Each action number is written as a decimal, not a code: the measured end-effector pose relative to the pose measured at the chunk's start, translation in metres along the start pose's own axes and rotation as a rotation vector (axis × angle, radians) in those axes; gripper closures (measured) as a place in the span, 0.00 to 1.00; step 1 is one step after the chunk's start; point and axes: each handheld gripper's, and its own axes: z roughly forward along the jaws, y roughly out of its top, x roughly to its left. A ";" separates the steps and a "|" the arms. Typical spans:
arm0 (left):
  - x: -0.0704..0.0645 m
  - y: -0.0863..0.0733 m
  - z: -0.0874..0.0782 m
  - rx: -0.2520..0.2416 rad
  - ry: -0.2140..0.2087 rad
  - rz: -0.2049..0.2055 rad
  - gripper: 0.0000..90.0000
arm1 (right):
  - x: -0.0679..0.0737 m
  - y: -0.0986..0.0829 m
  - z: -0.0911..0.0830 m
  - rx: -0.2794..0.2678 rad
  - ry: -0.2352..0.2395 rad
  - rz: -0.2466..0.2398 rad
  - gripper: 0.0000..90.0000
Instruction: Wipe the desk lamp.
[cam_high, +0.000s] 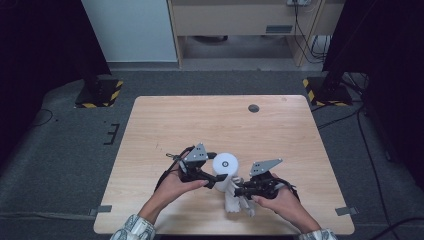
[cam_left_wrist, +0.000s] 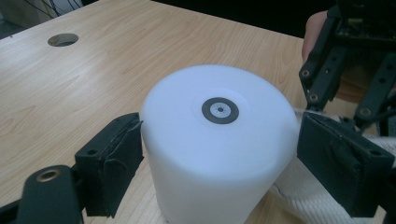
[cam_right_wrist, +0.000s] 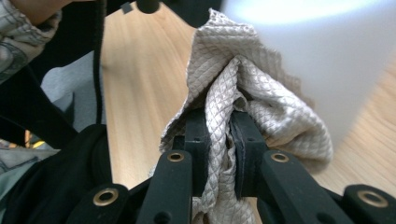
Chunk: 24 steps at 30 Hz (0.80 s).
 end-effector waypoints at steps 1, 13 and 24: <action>0.000 0.000 0.000 0.000 0.000 -0.001 0.16 | -0.002 -0.001 -0.003 0.002 -0.011 0.001 0.88; 0.000 -0.002 0.001 0.008 -0.002 -0.003 0.15 | -0.018 0.009 -0.038 -0.160 -0.075 0.056 0.88; 0.001 -0.002 0.002 0.009 0.006 -0.001 0.15 | -0.028 0.006 -0.023 -0.116 -0.106 0.083 0.88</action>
